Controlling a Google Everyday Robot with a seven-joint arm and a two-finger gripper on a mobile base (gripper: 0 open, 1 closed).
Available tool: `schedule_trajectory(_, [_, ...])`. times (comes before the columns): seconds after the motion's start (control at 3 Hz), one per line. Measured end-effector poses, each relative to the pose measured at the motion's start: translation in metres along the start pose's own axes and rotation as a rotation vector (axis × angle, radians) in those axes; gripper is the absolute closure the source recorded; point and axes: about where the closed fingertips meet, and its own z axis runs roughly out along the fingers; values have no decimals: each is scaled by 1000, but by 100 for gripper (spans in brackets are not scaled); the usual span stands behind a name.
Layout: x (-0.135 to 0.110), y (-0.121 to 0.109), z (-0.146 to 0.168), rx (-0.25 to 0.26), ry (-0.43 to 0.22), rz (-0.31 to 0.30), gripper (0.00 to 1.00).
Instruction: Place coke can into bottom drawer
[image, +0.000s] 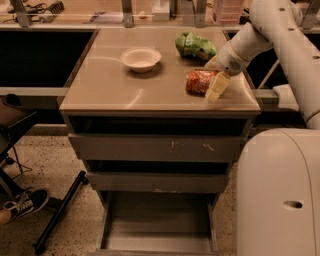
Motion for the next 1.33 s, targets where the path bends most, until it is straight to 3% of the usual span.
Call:
schedule_trajectory(0.33, [0, 0, 0, 0, 0, 0, 18])
schedule_trajectory(1.0, [5, 9, -8, 13, 20, 15, 65])
schedule_trajectory(1.33, [4, 36, -62, 131, -14, 56, 89])
